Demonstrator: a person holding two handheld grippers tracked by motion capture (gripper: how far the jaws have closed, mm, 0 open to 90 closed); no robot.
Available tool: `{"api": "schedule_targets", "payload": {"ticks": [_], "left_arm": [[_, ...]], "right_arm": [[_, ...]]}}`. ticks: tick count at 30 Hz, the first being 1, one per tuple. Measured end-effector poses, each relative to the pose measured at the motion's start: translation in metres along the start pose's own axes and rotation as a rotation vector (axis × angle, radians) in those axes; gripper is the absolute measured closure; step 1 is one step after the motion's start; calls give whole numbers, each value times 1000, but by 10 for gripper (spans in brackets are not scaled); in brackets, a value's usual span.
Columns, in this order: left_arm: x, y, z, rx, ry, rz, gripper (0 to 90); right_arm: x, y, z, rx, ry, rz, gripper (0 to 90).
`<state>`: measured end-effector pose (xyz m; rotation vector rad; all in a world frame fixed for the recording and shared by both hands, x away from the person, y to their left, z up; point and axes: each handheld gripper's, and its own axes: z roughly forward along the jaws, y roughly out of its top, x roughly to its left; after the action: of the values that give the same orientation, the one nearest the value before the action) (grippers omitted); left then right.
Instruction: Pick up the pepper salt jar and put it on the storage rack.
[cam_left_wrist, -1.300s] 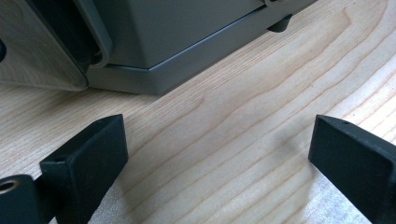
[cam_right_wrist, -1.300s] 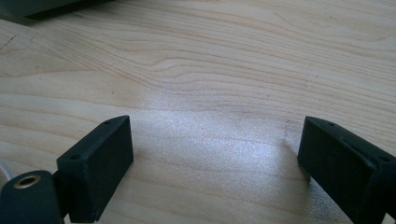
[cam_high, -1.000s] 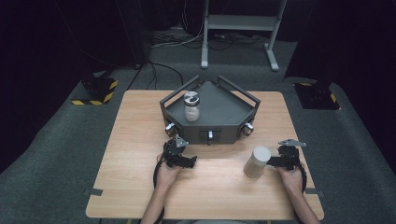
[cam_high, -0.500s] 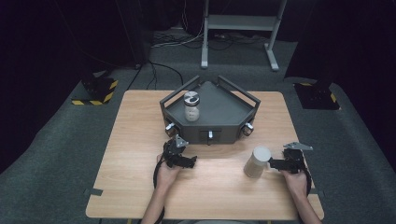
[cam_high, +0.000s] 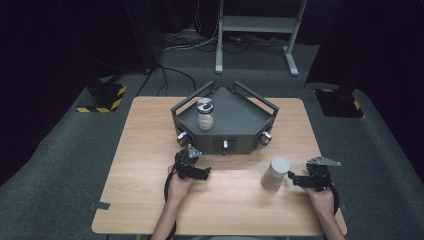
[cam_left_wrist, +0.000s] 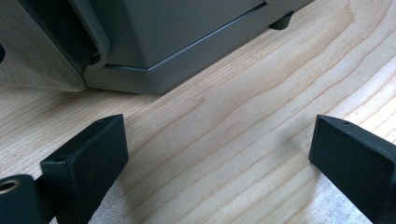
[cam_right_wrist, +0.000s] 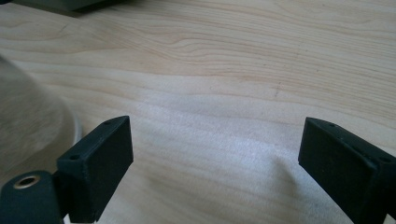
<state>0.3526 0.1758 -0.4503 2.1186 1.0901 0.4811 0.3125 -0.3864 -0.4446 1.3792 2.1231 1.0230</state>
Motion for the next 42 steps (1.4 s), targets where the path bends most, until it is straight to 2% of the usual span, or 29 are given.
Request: {"api": "schedule_targets", "payload": {"ticks": [7,16,22,32,42], "left_arm": [[0,0,0,-1,0,-1,45],[0,0,0,-1,0,-1,45],[0,0,0,-1,0,-1,45],[0,0,0,-1,1,0,45],[0,0,0,-2,-2,-5,48]], "right_arm": [[0,-4,-12,-4,44,-41,81],[6,-10,-24,12,76,-94,77],[9,-15,-31,-4,135,-125,76],[13,-13,-32,-13,204,-151,74],[21,-8,-28,-31,231,-180,71]]}}
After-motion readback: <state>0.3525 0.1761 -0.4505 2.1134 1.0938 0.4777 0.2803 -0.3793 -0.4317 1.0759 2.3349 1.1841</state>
